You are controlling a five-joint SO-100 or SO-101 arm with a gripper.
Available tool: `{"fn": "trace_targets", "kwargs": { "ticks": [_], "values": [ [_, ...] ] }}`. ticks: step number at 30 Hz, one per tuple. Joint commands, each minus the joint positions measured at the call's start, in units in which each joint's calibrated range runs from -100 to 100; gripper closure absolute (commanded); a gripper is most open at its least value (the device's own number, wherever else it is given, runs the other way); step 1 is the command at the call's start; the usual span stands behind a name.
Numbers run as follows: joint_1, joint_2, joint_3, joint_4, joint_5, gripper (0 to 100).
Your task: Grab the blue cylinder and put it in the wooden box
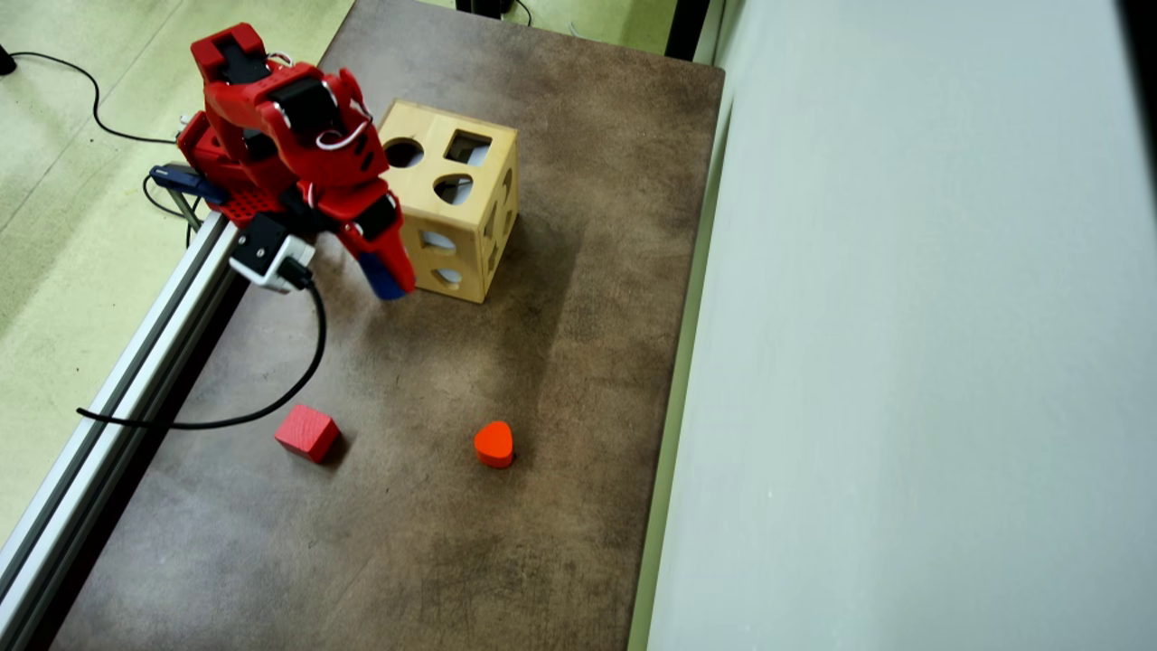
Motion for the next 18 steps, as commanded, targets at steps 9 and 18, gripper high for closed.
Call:
{"fn": "trace_targets", "kwargs": {
  "ticks": [9,18],
  "values": [
    [-11.3,-24.3,20.5,0.7,-0.2,92],
    [-18.1,-33.6,35.8,0.7,-0.2,92]
  ]
}}
